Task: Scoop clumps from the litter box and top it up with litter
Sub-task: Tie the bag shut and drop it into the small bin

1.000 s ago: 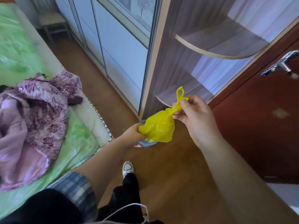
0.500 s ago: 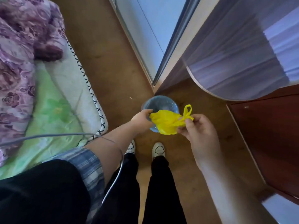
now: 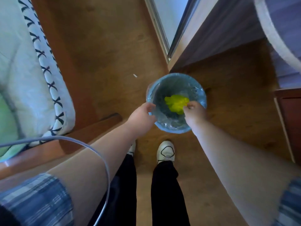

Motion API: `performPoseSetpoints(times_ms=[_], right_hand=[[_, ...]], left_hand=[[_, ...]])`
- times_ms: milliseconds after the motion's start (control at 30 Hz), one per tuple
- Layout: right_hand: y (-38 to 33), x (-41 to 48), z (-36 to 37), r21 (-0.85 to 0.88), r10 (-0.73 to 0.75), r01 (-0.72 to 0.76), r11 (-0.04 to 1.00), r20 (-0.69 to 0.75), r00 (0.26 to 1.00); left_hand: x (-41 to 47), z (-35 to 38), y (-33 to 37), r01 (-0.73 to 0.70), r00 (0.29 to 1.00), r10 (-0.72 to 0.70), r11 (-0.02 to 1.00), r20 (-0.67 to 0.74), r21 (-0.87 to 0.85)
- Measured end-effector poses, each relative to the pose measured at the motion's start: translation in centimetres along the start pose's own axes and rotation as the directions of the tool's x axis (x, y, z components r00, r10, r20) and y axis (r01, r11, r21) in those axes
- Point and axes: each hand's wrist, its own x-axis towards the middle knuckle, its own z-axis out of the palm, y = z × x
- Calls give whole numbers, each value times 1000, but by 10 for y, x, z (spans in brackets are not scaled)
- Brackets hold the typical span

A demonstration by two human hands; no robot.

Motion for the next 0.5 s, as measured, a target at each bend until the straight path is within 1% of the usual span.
performPoseSetpoints(times_ms=[100, 133, 200, 267, 333, 367, 433, 500], right_hand=[[9, 9, -1, 70, 130, -137, 988, 93, 987], [11, 9, -3, 93, 136, -148, 985, 119, 984], [4, -6, -11, 135, 115, -130, 982, 117, 986], [-19, -44, -29, 158, 46, -64, 985, 117, 992], [-48, -92, -54, 128, -19, 4, 992, 115, 993], [-61, -116, -68, 87, -58, 49, 995, 109, 992], [-88, -167, -98, -32, -182, 185, 982, 88, 979], [-117, -219, -132, -168, -333, 341, 925, 72, 940]], left_hand=[[-6, -8, 5, 2, 1000, -2, 998, 5, 70], [-10, -12, 8, 0, 1000, -1, 994, 10, 109], [-23, -22, 19, -10, 1000, 6, 980, 23, 199], [-43, -35, 34, -32, 999, 25, 958, 26, 284], [-71, -50, 54, -77, 997, 76, 928, 17, 364], [-89, -59, 65, -96, 995, 102, 911, 7, 400], [-132, -79, 89, -123, 989, 146, 881, -15, 458], [-185, -102, 116, -154, 977, 207, 848, -48, 508]])
